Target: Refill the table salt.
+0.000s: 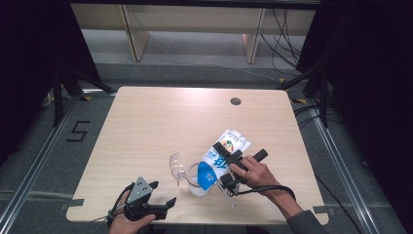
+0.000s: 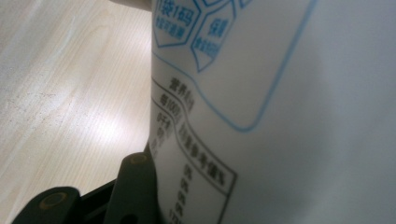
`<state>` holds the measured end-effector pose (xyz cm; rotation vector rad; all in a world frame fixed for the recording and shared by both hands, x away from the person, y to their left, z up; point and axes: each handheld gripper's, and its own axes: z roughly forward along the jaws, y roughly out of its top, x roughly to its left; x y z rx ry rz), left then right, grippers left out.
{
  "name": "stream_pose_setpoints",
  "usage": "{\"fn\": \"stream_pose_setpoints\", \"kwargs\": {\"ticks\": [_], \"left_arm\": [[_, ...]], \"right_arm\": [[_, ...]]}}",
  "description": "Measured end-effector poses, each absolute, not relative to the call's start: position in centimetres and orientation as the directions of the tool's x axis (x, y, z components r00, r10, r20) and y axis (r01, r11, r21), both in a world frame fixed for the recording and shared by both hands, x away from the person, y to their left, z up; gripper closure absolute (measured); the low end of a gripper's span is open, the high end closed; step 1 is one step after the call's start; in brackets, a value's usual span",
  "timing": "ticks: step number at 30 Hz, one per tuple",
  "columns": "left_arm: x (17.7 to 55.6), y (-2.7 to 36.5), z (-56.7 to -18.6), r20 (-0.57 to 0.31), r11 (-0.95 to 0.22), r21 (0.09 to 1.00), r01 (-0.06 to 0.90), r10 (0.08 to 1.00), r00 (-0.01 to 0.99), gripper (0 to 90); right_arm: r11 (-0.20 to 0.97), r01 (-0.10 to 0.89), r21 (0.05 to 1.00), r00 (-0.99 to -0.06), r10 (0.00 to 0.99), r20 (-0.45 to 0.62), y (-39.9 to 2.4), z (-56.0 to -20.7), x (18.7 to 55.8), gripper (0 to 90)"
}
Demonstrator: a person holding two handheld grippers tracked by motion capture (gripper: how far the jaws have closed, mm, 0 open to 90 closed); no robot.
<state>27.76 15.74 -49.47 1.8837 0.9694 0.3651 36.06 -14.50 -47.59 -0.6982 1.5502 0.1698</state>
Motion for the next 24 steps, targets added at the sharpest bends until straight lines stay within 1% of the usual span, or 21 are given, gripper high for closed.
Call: {"fn": "stream_pose_setpoints", "kwargs": {"ticks": [1, 3, 5, 10, 15, 16, 17, 18, 21, 24], "left_arm": [[27.78, 15.84, -49.44, -0.14, -0.243, 0.849, 0.468, 0.752, 0.644, 15.0], [27.77, 15.73, -49.48, -0.154, -0.227, 0.848, 0.479, 0.759, 0.632, 15.0], [27.76, 15.65, -49.51, -0.16, -0.219, 0.85, 0.479, 0.759, 0.631, 15.0], [27.8, 15.68, -49.48, -0.153, -0.229, 0.848, 0.478, 0.757, 0.635, 15.0], [27.85, 15.62, -49.51, -0.157, -0.228, 0.846, 0.483, 0.758, 0.634, 15.0], [27.84, 15.6, -49.52, -0.158, -0.228, 0.845, 0.483, 0.758, 0.633, 15.0], [27.79, 15.59, -49.52, -0.159, -0.225, 0.845, 0.485, 0.761, 0.63, 15.0], [27.81, 15.62, -49.54, -0.158, -0.227, 0.847, 0.48, 0.756, 0.636, 15.0], [27.78, 15.64, -49.53, -0.158, -0.225, 0.848, 0.481, 0.758, 0.633, 15.0], [27.76, 15.67, -49.53, -0.156, -0.228, 0.847, 0.48, 0.756, 0.636, 15.0]], "right_arm": [[0.792, -0.523, -0.315, 0.057, -0.336, -0.94, -14.47, -47.5, 36.09, 57.9], [0.792, -0.523, -0.316, 0.058, -0.337, -0.94, -14.46, -47.51, 36.1, 58.0], [0.805, -0.52, -0.286, 0.044, -0.309, -0.95, -14.47, -47.73, 36.07, 58.1], [0.799, -0.521, -0.301, 0.052, -0.322, -0.945, -14.49, -47.59, 36.04, 58.7], [0.804, -0.521, -0.286, 0.05, -0.306, -0.951, -14.48, -47.6, 35.99, 58.9], [0.811, -0.518, -0.273, 0.037, -0.298, -0.954, -14.54, -47.73, 35.98, 59.1], [0.811, -0.517, -0.274, 0.036, -0.299, -0.954, -14.55, -47.74, 35.98, 59.2], [0.8, -0.522, -0.296, 0.052, -0.317, -0.947, -14.49, -47.61, 36.01, 59.2], [0.805, -0.52, -0.284, 0.042, -0.308, -0.951, -14.49, -47.75, 36.03, 59.3], [0.798, -0.52, -0.304, 0.048, -0.328, -0.944, -14.45, -47.67, 36.03, 59.4]]}}
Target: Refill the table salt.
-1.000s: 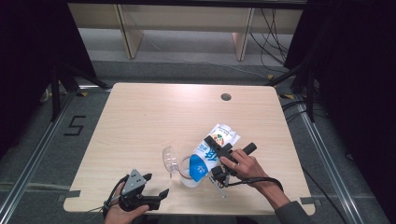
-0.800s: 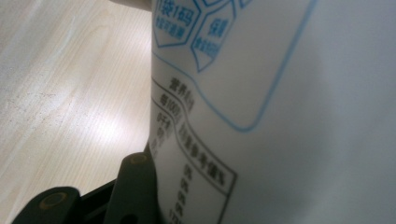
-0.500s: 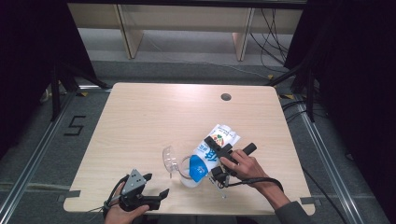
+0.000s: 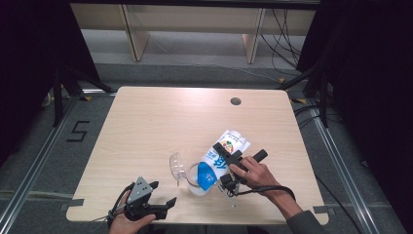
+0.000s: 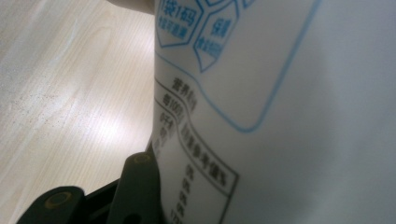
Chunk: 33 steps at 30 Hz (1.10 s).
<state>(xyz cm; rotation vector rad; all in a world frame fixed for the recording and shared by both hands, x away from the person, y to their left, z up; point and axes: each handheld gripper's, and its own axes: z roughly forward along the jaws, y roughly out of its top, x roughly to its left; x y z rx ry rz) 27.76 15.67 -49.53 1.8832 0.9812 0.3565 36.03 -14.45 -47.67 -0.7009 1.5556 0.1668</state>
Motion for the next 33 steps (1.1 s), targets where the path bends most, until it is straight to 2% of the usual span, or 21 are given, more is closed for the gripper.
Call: {"fn": "stream_pose_setpoints", "kwargs": {"ticks": [2, 21, 23, 27, 29, 32, 33], "left_arm": [[27.76, 15.65, -49.53, -0.159, -0.223, 0.849, 0.479, 0.757, 0.634, 15.0], [27.57, 15.87, -49.39, -0.136, -0.247, 0.848, 0.469, 0.754, 0.642, 15.0], [27.54, 15.82, -49.44, -0.15, -0.232, 0.847, 0.479, 0.759, 0.634, 15.0], [27.57, 15.87, -49.42, -0.136, -0.249, 0.848, 0.468, 0.752, 0.645, 15.0], [27.5, 15.82, -49.44, -0.148, -0.233, 0.846, 0.479, 0.76, 0.632, 15.0], [27.5, 15.84, -49.45, -0.15, -0.231, 0.847, 0.48, 0.761, 0.631, 15.0], [27.5, 15.84, -49.45, -0.15, -0.231, 0.847, 0.479, 0.761, 0.631, 15.0]], "right_arm": [[0.802, -0.527, -0.281, 0.045, -0.304, -0.952, -14.42, -47.87, 36.07, 59.5], [0.814, -0.512, -0.275, 0.033, -0.301, -0.953, -14.47, -47.87, 36.11, 59.9], [0.785, -0.527, -0.325, 0.066, -0.344, -0.937, -14.31, -47.58, 36.19, 60.1], [0.802, -0.524, -0.285, 0.046, -0.307, -0.951, -14.42, -47.74, 36.25, 60.1], [0.796, -0.526, -0.3, 0.06, -0.317, -0.946, -14.4, -47.63, 36.27, 60.1], [0.811, -0.514, -0.281, 0.034, -0.308, -0.951, -14.51, -47.87, 36.15, 60.1], [0.798, -0.517, -0.31, 0.052, -0.332, -0.942, -14.43, -47.72, 36.14, 60.1]]}}
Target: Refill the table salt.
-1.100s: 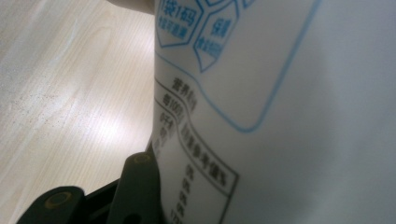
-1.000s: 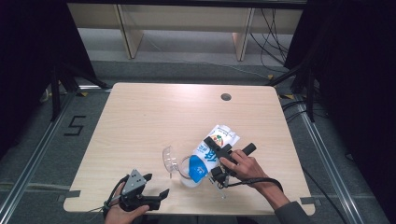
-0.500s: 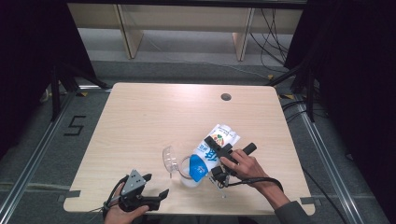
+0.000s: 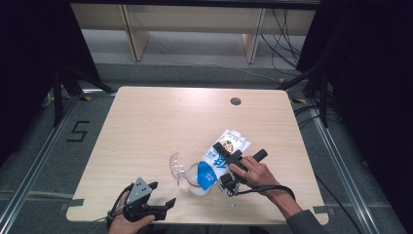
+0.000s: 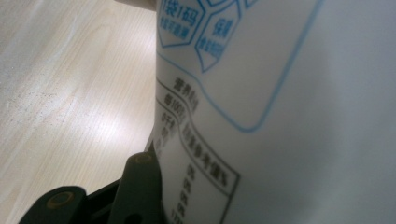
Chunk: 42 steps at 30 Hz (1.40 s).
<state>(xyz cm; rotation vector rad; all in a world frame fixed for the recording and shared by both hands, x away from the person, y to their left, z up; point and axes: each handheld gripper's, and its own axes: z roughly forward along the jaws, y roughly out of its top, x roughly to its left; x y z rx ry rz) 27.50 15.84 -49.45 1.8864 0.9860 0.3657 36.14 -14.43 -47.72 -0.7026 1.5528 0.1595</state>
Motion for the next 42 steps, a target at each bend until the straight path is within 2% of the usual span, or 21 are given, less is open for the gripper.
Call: {"fn": "stream_pose_setpoints", "kwargs": {"ticks": [42], "left_arm": [[27.54, 15.82, -49.44, -0.152, -0.23, 0.848, 0.477, 0.757, 0.635, 15.0]], "right_arm": [[0.801, -0.508, -0.317, 0.065, -0.331, -0.941, -14.44, -47.78, 36.02, 60.8]]}}
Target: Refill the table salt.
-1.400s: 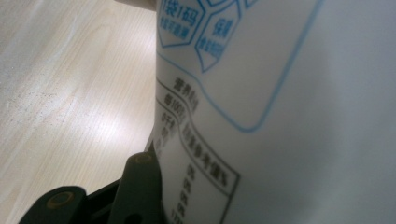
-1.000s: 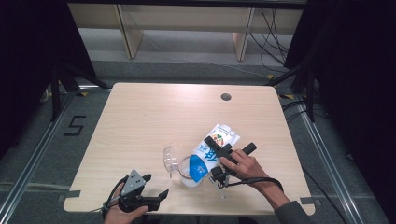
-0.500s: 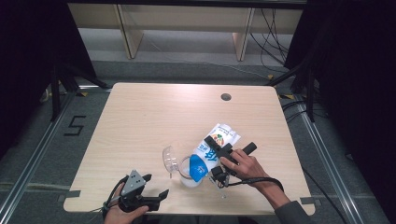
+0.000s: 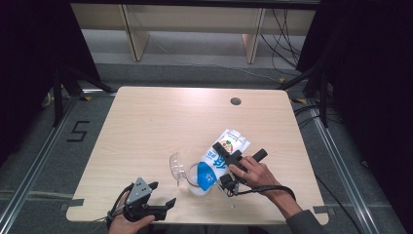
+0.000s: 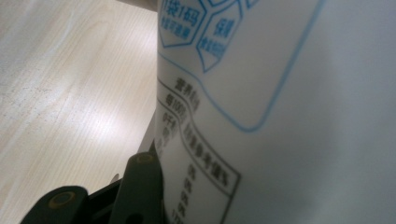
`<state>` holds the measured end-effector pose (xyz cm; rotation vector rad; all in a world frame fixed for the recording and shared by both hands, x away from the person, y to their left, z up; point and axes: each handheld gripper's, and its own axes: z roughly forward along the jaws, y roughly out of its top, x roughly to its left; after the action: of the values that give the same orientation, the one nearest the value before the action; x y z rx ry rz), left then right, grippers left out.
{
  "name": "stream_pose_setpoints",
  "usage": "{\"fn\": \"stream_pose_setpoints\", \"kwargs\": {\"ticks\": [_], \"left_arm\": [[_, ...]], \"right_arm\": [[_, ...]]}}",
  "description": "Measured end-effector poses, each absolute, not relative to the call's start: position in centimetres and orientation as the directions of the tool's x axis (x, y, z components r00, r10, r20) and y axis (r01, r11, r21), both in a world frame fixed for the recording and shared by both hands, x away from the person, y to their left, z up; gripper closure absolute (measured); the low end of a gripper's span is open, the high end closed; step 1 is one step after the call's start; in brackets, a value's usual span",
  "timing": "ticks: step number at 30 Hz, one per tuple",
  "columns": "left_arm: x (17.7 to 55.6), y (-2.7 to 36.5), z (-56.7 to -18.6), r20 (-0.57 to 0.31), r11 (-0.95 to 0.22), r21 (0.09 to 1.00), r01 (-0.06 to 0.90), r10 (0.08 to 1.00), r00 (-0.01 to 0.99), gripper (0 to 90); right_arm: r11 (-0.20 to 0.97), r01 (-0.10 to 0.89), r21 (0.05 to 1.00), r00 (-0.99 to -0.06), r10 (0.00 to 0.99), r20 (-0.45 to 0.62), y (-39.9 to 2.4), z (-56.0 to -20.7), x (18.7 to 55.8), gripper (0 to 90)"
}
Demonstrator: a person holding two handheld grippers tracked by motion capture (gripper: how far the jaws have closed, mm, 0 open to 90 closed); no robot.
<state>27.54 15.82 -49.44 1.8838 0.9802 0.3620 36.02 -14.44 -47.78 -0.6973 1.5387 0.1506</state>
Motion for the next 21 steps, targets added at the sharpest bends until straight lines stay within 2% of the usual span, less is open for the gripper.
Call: {"fn": "stream_pose_setpoints", "kwargs": {"ticks": [1, 21], "left_arm": [[27.53, 15.83, -49.42, -0.151, -0.231, 0.847, 0.478, 0.758, 0.634, 15.0], [27.6, 15.81, -49.52, -0.156, -0.226, 0.848, 0.479, 0.757, 0.634, 15.0]], "right_arm": [[0.786, -0.516, -0.341, 0.084, -0.349, -0.933, -14.36, -47.58, 36.05, 60.8], [0.783, -0.52, -0.341, 0.092, -0.345, -0.934, -14.49, -47.77, 36.13, 61.9]]}}
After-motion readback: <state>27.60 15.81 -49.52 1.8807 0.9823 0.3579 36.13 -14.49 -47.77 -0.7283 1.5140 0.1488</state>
